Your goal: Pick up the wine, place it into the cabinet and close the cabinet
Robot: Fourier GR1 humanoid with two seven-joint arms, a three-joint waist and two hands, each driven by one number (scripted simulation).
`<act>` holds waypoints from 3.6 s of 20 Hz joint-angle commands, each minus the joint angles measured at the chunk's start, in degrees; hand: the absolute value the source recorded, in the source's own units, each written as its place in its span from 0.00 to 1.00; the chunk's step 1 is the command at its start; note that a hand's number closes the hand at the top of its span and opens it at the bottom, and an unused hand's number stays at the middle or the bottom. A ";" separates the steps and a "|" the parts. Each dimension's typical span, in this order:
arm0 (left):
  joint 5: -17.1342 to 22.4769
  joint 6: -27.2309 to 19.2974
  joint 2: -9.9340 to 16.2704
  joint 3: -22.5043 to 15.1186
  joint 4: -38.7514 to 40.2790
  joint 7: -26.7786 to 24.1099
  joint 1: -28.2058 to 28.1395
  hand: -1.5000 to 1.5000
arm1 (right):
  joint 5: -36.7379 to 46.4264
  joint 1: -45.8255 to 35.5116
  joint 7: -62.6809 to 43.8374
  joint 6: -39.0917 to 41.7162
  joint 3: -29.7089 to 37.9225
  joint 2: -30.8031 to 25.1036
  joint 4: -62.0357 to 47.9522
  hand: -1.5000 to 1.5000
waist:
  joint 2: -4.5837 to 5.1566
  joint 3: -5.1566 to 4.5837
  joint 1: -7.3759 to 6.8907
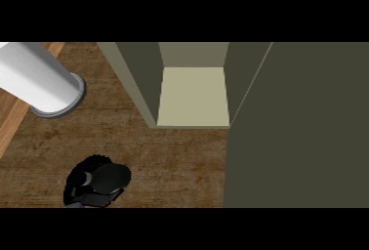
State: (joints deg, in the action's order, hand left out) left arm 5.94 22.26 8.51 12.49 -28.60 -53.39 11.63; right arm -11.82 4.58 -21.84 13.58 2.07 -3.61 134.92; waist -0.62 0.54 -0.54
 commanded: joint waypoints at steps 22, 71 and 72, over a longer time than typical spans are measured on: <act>14.47 -12.18 -8.50 -18.78 -70.41 35.47 -25.94 1.00 | 1.05 -0.28 2.45 0.43 -0.51 1.41 -3.59 0.00 | 0.57 -0.51 0.33; 28.54 -45.96 -8.51 -37.40 -20.37 19.04 16.61 1.00 | -4.92 -3.77 0.19 1.98 4.38 -1.43 -5.36 0.00 | 0.75 -0.56 1.17; 31.52 -48.12 -8.51 -39.06 -20.19 17.88 17.42 1.00 | -3.86 -1.34 4.59 4.72 5.71 -2.12 -6.45 0.00 | 0.76 -0.56 1.37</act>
State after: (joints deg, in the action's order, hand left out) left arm 32.99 -26.34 0.01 -25.68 -53.21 -31.26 28.31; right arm -14.57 3.07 -19.59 16.33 5.44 -4.43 130.05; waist 0.09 -0.02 0.65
